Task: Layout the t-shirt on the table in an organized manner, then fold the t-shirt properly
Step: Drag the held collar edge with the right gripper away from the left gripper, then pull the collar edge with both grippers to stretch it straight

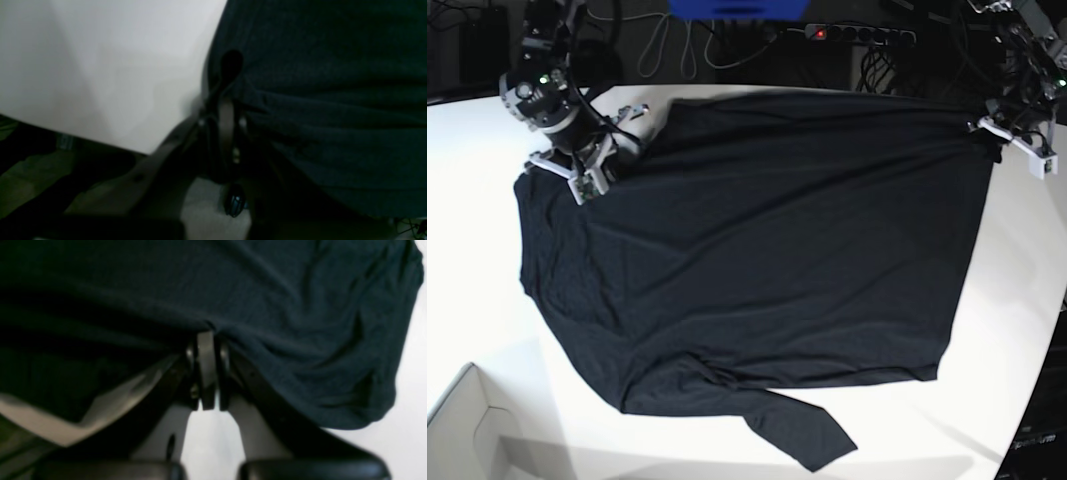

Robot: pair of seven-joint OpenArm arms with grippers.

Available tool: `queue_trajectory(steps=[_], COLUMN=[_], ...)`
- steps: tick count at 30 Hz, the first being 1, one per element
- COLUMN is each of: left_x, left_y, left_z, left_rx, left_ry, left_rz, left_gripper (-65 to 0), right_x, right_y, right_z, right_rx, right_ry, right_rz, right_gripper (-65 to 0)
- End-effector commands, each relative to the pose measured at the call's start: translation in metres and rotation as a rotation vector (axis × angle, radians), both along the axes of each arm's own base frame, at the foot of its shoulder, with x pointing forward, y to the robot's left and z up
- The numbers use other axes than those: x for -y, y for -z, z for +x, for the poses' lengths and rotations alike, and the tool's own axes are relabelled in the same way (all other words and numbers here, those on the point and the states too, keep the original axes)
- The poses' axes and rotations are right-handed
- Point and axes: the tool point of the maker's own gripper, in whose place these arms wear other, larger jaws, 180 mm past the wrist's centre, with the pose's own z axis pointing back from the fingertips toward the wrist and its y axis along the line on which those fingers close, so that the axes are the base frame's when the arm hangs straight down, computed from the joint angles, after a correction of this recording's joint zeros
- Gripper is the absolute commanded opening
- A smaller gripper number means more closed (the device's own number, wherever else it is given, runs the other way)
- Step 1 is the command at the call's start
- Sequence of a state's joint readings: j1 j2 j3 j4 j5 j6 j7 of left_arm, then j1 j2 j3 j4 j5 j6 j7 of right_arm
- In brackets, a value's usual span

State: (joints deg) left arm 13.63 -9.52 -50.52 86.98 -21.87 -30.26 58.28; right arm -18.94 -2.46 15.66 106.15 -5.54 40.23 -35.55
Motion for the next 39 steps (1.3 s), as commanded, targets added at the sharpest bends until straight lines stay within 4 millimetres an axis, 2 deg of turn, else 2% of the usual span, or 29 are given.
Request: queue_trajectory(steps=[1,8,11,19,27,39], left_x=[-0.008,-0.007,-0.007,-0.006,-0.006,-0.006], left_y=[-0.008,-0.010,-0.010,-0.010,-0.010,-0.009], left_z=[0.004,0.009,0.009,0.010,0.010,0.009], left_rx=[0.021,0.031,0.029,0.030,0.030,0.029], left_ry=[-0.002,-0.001,-0.001,0.002,0.003,0.002], left_rz=[0.024,0.022,0.022,0.021,0.021,0.021], left_gripper=[-65.0,-65.0,-65.0,-65.0,-65.0,-65.0], right_x=[-0.001,0.000,0.000,-0.025,-0.060,-0.064], right_y=[-0.008,-0.015,-0.015,0.000,0.001,0.024], right_z=[0.007,0.006,-0.005,-0.037,-0.043,-0.062], right_rx=[0.039,0.055,0.044,-0.032,-0.047,-0.195], right_ry=[-0.003,0.004,0.002,0.034,-0.030,-0.052], right_rz=[0.011,0.009,0.003,0.082,0.138,0.105], right_gripper=[-56.7,-32.2,-25.8,-25.0,-25.4,-25.3])
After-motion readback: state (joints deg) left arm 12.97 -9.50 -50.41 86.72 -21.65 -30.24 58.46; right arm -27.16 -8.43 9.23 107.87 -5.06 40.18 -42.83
